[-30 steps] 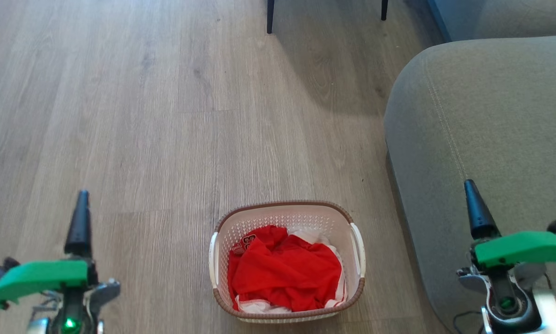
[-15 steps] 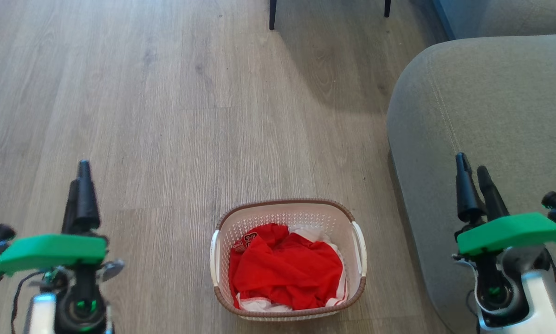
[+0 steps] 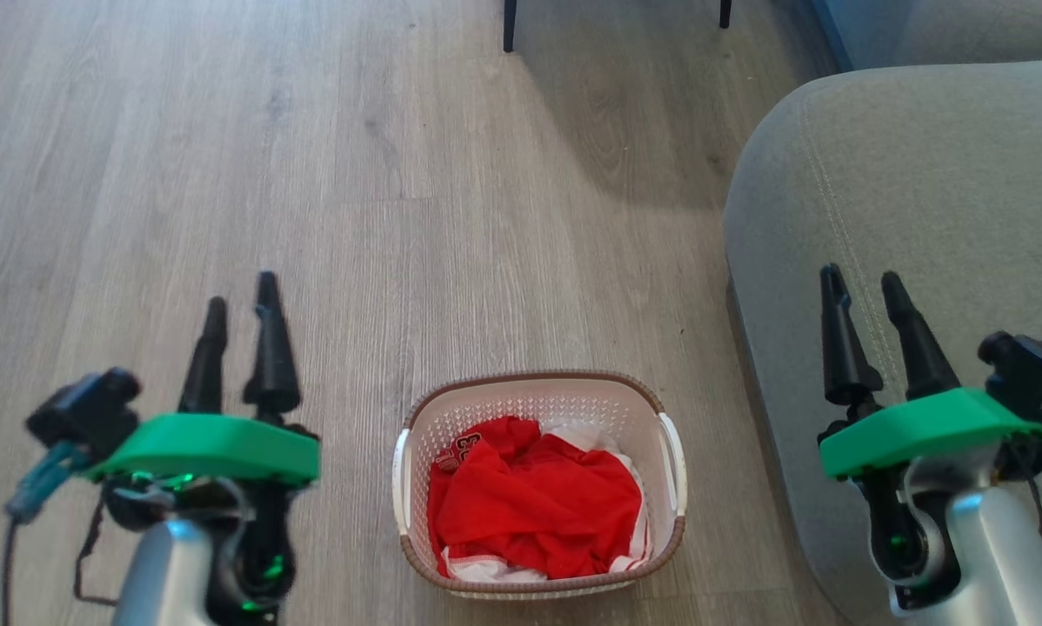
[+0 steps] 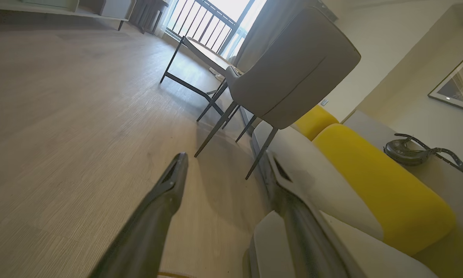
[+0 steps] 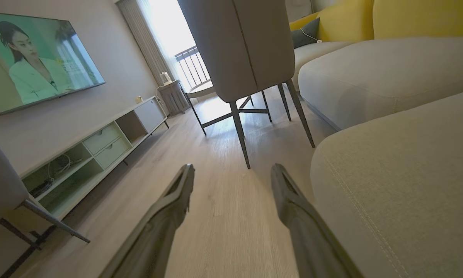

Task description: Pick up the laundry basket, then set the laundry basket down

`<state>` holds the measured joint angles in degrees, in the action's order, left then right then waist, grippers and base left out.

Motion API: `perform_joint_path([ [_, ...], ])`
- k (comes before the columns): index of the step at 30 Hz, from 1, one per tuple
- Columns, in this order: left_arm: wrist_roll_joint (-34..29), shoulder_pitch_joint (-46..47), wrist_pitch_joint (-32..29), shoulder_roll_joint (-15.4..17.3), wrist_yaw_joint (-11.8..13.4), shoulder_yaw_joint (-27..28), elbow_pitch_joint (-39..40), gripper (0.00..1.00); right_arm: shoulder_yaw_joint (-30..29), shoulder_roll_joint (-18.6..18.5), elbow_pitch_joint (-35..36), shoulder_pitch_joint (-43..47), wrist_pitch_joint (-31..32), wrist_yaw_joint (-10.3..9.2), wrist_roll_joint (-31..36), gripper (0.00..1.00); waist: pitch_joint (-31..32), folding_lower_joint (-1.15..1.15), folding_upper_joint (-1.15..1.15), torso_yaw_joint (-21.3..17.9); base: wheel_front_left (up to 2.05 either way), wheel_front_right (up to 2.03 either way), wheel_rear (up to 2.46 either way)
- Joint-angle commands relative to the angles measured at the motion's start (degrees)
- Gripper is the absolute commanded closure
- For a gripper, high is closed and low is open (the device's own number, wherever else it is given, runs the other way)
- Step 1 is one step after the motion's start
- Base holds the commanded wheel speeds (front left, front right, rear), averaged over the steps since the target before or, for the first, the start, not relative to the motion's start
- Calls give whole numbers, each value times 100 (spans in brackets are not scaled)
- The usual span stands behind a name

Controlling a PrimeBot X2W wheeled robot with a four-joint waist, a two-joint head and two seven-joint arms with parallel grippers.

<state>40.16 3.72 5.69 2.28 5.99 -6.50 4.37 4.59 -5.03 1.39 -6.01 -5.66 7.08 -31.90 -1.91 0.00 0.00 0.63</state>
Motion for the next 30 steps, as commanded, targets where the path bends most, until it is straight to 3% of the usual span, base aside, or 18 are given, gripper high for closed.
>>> perform_joint_path([
  [1, -336, 379, 86, 57, 54, -35, 273, 0, 145, -134, 284, -378, -89, 24, 315, 0, 0, 0, 0, -8, 0, 0, 0],
  [6, -789, 415, 153, 207, 223, -412, 234, 0, 285, -178, 226, -378, -156, 26, 722, 0, 2, 0, 0, -17, 0, 0, 0],
  [17, -1784, 779, 338, 859, 1313, -1835, -81, 0, 480, -112, 247, -391, -341, 29, 1597, 0, -8, 0, 0, -30, 0, 0, 0],
  [22, -2050, 948, 421, 1062, 1563, -2366, -372, 0, 652, -152, 107, -372, -424, 31, 1976, 0, 9, 0, 0, -38, 0, 0, 0],
  [30, -2318, 1092, 556, 1105, 2035, -2612, -277, 0, 759, -144, 169, -418, -558, 33, 2505, 0, 9, 0, 0, -44, 0, 0, 0],
])
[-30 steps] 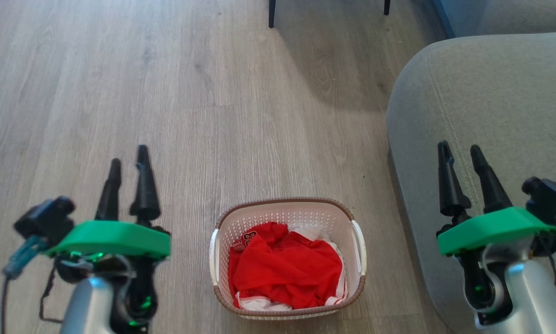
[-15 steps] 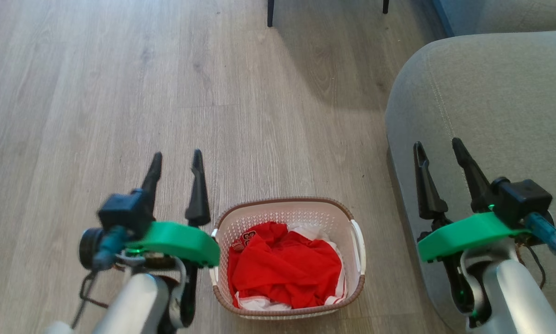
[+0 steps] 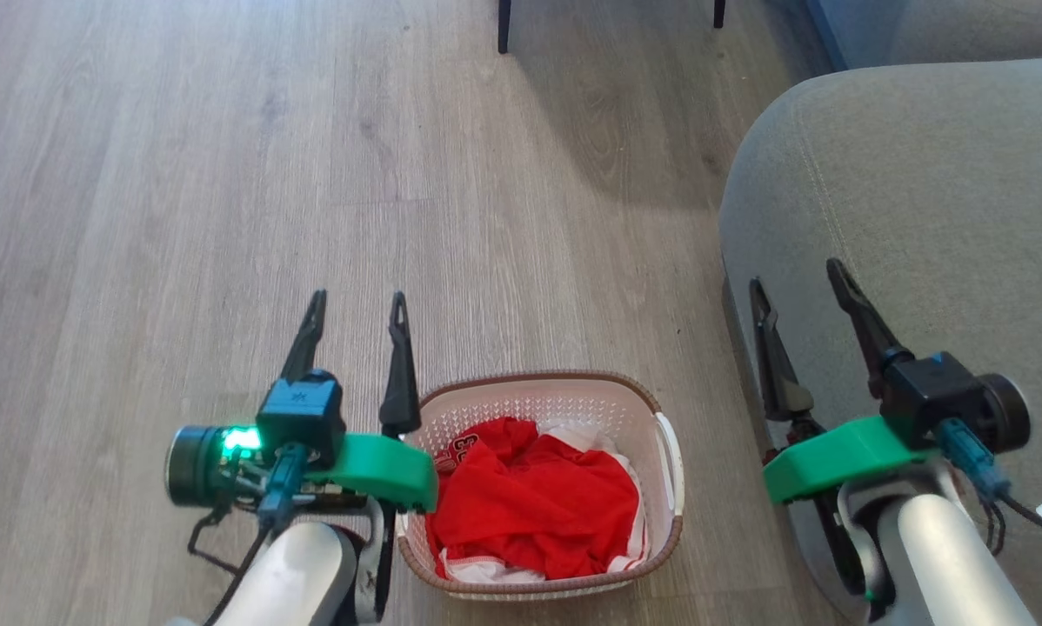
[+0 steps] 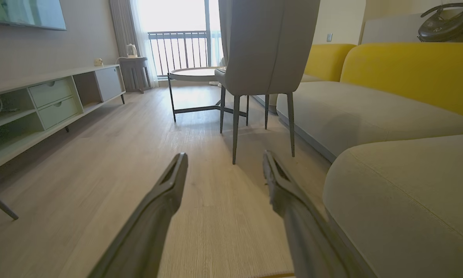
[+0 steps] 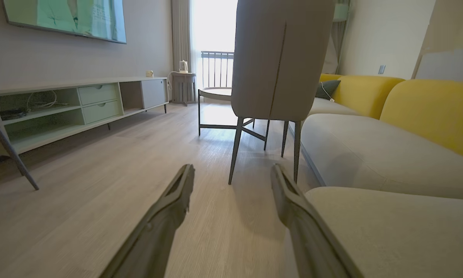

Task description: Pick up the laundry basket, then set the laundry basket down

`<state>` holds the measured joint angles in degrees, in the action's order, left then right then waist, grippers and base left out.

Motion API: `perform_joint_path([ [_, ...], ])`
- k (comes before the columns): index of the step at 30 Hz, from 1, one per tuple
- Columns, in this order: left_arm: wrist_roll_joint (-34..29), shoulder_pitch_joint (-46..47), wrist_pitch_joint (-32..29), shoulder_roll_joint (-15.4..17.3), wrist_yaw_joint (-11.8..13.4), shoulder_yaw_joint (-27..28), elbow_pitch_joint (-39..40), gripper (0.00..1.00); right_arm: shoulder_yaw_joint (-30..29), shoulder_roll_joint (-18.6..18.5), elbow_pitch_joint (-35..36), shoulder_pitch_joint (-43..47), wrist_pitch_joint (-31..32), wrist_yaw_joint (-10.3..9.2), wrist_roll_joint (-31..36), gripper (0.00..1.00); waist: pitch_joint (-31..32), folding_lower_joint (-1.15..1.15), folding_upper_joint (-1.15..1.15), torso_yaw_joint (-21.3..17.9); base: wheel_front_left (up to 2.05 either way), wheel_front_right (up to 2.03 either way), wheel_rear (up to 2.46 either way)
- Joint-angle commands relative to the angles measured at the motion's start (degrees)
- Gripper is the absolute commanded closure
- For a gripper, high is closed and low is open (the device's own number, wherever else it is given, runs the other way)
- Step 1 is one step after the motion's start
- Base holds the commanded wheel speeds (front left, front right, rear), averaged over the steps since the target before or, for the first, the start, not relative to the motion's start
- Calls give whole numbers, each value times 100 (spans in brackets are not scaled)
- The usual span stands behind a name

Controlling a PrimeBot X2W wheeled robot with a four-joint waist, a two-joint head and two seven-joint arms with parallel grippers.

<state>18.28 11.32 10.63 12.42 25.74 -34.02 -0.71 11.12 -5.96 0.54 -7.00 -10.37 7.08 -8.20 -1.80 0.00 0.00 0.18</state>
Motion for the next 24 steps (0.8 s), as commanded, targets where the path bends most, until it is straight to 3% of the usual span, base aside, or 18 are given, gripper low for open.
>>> perform_joint_path([
  [1, -142, 327, 78, 66, 132, 180, 289, 0, 92, -34, 300, -325, -105, 34, 191, 0, -6, 0, 0, 2, 0, 0, 0],
  [4, -175, 274, 128, -8, 234, 333, 452, 0, 71, 2, 455, -346, -155, 35, 379, 0, -17, 0, 0, 6, 0, 0, 0],
  [9, -235, 143, 212, -173, -70, 643, 573, 0, -39, 100, 542, -302, -239, 36, 578, 0, -21, 0, 0, 23, 0, 0, 0],
  [18, -287, -322, 363, -784, -1265, 1731, 158, 0, -291, 265, -16, -153, -389, 39, 577, 0, 20, 0, 0, 40, 0, 0, 0],
  [20, -338, -350, 380, -823, -1404, 1819, 43, 0, -318, 273, -59, -151, -406, 40, 612, 0, 20, 0, 0, 41, 0, 0, 0],
  [21, -458, -387, 413, -884, -1633, 1966, -159, 0, -330, 284, -137, -145, -440, 40, 710, 0, 21, 0, 0, 40, 0, 0, 0],
  [24, -490, -425, 437, -932, -1975, 2080, -536, 0, -336, 295, -270, -137, -463, 41, 744, 0, 18, 0, 0, 34, 0, 0, 0],
])
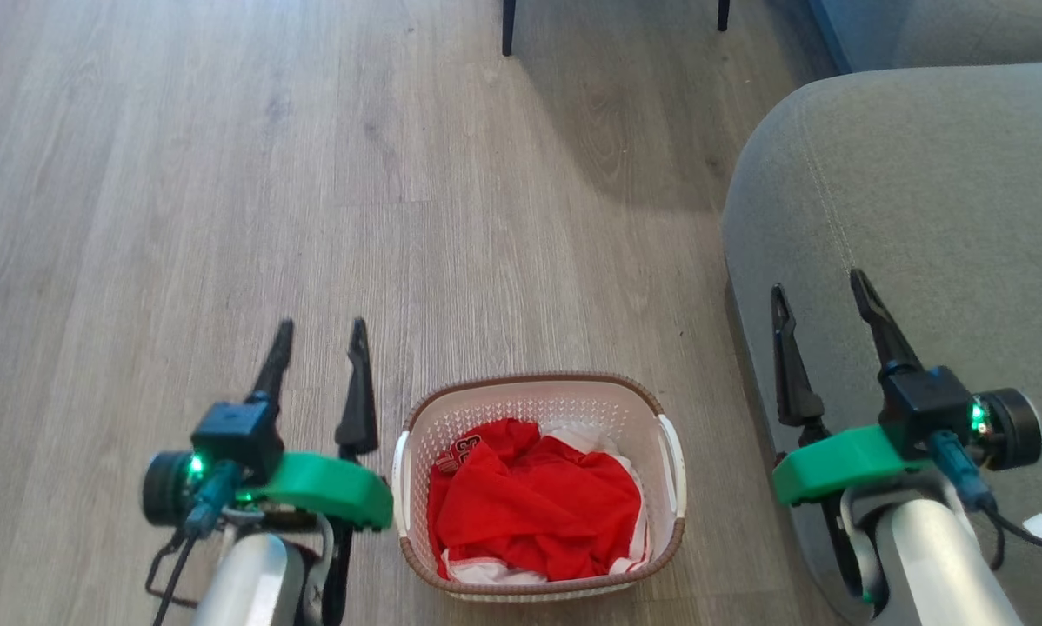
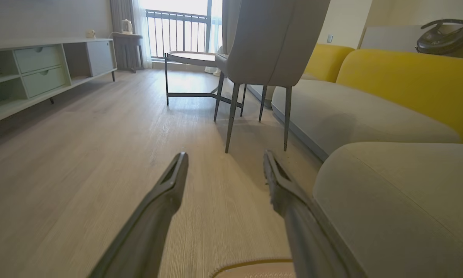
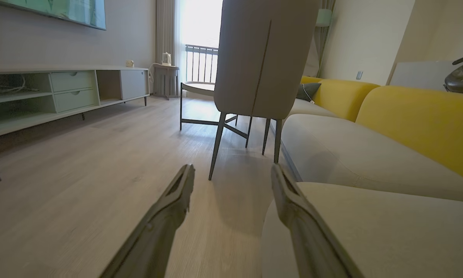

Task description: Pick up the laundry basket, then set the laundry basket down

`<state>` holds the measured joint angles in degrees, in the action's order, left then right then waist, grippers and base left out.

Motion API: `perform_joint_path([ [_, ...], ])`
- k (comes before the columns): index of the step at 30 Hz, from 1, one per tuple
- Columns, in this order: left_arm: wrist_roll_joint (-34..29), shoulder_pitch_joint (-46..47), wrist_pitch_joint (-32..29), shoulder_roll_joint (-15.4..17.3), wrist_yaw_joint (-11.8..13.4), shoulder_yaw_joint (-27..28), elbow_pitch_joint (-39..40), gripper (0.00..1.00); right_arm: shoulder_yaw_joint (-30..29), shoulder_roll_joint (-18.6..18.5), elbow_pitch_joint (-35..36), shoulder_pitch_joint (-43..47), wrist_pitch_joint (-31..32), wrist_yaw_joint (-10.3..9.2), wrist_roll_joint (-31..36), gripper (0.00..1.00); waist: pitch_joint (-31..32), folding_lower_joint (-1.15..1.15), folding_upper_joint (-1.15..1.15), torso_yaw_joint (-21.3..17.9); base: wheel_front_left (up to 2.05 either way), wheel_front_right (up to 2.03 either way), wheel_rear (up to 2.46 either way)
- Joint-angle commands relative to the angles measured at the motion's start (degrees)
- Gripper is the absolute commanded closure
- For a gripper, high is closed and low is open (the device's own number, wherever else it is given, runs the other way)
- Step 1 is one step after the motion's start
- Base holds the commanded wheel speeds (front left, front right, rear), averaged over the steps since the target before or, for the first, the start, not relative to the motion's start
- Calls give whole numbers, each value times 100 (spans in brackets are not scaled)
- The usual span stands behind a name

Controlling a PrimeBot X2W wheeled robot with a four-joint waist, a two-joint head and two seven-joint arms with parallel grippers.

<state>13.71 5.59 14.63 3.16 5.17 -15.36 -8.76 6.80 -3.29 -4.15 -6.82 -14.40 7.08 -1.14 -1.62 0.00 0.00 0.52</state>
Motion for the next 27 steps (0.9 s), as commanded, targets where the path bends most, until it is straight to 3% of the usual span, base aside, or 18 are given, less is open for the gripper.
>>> perform_joint_path([
  [1, -30, 149, 37, -14, -36, 228, 139, 0, 100, 31, 132, -148, -60, 41, 7, 0, -1, 0, 0, -2, 0, 0, 0],
  [6, 52, 209, 37, -25, -208, 301, -95, 0, 86, 38, -211, -173, -60, 41, -145, 0, -38, 0, 0, -3, 0, 0, 0],
  [27, 88, 245, 37, -28, -227, 276, -198, 0, 118, 41, -331, -253, -60, 41, -300, 0, -95, 0, 0, -19, 0, 0, 0],
])
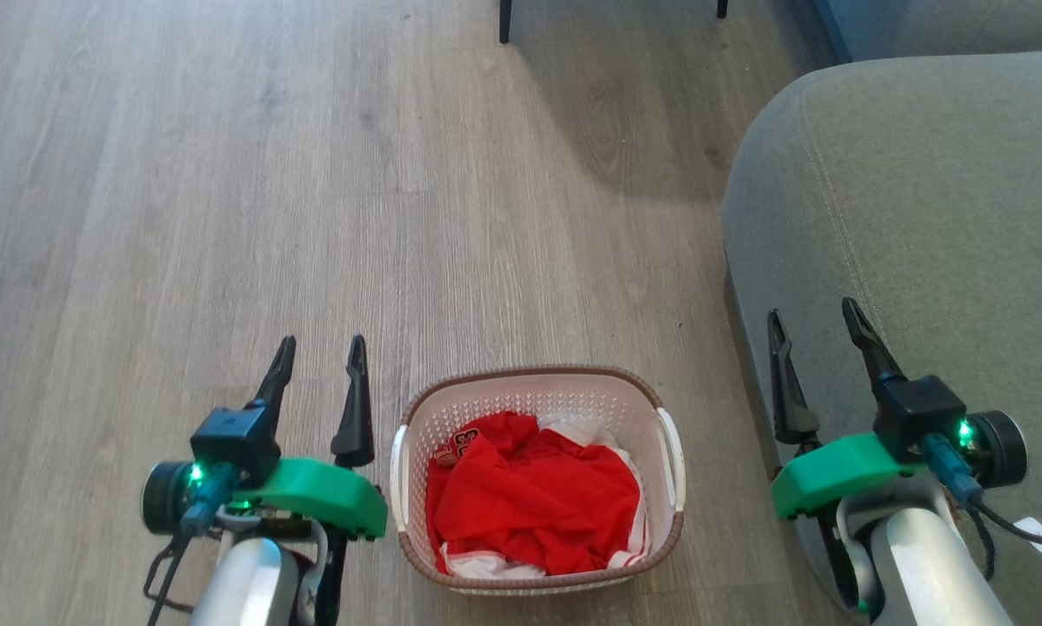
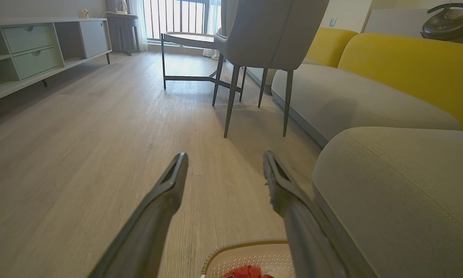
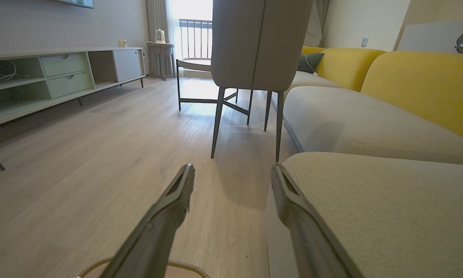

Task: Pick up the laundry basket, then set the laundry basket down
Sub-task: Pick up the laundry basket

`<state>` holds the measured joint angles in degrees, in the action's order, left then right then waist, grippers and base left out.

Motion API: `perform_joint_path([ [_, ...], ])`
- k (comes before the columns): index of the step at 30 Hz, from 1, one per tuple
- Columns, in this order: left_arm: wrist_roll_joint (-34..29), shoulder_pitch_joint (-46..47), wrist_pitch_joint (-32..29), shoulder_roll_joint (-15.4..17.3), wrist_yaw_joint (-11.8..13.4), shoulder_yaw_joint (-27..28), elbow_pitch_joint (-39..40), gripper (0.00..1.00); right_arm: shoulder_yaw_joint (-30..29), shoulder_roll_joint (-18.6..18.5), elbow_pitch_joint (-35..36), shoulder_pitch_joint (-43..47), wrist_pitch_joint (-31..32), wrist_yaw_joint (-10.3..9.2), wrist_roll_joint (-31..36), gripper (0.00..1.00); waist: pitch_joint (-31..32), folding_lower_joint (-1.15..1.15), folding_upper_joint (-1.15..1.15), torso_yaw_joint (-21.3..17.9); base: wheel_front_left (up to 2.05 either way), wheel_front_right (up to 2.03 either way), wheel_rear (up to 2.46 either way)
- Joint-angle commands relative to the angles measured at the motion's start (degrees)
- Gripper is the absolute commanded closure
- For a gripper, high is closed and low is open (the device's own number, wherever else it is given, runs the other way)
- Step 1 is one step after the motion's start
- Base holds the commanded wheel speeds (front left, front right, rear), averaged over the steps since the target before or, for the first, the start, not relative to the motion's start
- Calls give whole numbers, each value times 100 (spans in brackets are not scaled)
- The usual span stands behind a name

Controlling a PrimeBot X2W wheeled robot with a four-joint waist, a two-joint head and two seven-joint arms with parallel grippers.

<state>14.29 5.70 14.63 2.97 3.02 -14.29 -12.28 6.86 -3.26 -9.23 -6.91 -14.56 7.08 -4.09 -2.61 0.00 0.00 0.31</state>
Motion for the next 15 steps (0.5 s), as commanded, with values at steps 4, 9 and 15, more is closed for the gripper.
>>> perform_joint_path([
  [4, 47, 224, 37, -9, -16, 163, 143, 0, 122, 38, 166, -241, -44, 41, 11, 0, 15, 0, 0, 6, 0, 0, 0],
  [9, 44, 232, 37, -9, -13, 154, 142, 0, 130, 38, 168, -258, -44, 41, 15, 0, -16, 0, 0, 4, 0, 0, 0],
  [15, 67, 277, 37, -9, -1, 123, 87, 0, 118, 38, 165, -300, -44, 41, 27, 0, -185, 0, 0, 0, 0, 0, 0],
])
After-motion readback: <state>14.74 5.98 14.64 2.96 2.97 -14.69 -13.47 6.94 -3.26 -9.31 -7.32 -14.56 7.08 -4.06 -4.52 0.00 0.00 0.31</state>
